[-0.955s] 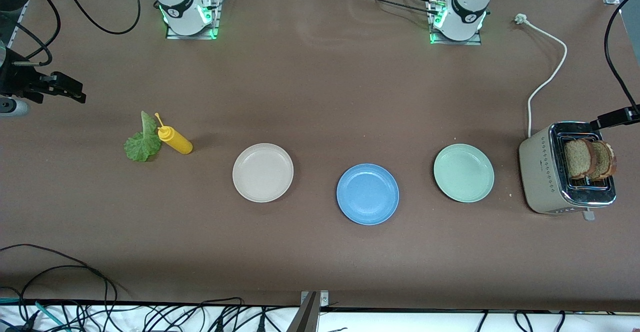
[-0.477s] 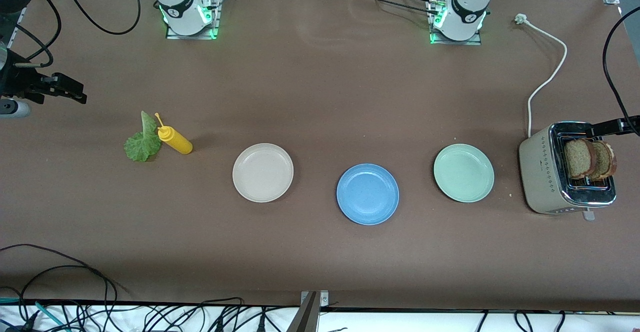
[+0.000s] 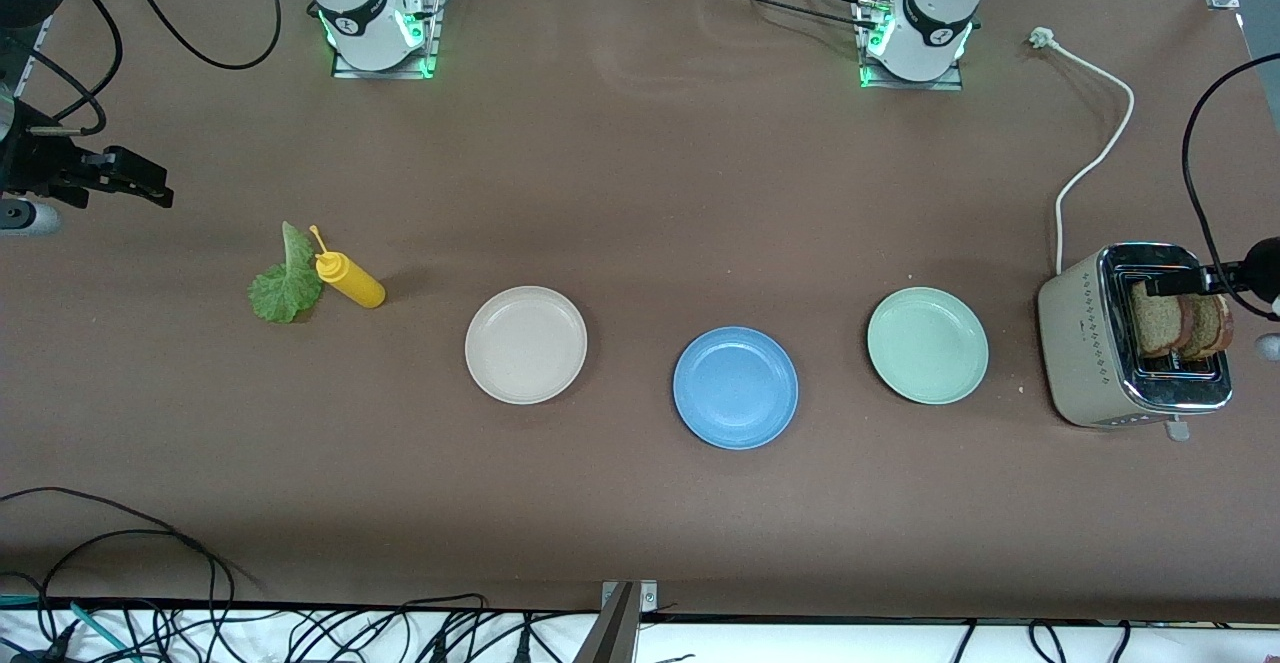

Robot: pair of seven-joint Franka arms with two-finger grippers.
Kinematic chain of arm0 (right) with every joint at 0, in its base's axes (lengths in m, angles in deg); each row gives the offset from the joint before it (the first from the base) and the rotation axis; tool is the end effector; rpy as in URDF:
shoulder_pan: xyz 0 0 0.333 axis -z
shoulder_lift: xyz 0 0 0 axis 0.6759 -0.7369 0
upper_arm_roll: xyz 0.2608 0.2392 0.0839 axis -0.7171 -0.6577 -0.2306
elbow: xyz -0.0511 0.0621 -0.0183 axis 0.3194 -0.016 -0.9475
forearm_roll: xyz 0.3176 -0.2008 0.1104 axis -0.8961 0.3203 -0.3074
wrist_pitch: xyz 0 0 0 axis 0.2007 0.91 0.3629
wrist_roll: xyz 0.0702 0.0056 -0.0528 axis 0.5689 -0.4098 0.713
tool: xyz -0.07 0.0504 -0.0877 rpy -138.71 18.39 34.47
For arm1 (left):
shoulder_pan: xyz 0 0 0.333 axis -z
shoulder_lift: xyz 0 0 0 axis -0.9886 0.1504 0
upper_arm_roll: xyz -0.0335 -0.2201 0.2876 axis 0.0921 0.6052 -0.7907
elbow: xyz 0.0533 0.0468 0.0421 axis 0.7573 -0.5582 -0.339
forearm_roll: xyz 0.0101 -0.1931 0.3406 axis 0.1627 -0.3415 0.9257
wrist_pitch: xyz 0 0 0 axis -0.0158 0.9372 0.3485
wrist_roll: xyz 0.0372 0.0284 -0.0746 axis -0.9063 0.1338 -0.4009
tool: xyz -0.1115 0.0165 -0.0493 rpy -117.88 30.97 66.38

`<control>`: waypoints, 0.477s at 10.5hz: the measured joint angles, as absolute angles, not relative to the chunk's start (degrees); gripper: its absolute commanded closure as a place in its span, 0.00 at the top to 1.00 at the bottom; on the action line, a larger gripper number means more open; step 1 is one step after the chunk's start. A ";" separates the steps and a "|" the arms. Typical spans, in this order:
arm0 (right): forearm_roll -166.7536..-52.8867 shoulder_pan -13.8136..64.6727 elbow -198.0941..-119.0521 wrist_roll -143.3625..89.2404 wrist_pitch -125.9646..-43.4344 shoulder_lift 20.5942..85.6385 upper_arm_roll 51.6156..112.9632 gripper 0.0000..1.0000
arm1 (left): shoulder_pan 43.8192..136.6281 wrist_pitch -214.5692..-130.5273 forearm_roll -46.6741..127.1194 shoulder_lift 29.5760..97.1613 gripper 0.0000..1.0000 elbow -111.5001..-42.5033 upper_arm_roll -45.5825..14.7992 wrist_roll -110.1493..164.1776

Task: Make sandwich in blue plate with both arms
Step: 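Move the left gripper down over the toaster onto a bread slice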

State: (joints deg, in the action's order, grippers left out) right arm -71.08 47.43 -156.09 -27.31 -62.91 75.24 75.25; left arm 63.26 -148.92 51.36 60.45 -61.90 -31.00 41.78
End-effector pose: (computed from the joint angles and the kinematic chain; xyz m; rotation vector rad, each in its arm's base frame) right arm 0.5597 -0.0363 0.5960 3.1137 0.0447 -0.1154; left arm 0.6362 0.1855 0.4624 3.0823 0.1844 -0.3728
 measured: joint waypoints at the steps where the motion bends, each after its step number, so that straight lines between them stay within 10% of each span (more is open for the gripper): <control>1: -71.08 47.43 -156.09 -27.31 -62.91 75.22 75.26 1.00 | 63.21 -149.63 51.39 61.57 1.00 -61.90 -31.03 42.20; 5: -71.08 47.43 -156.10 -27.31 -62.91 74.90 75.45 1.00 | 62.77 -150.91 51.39 64.25 1.00 -61.88 -31.12 43.13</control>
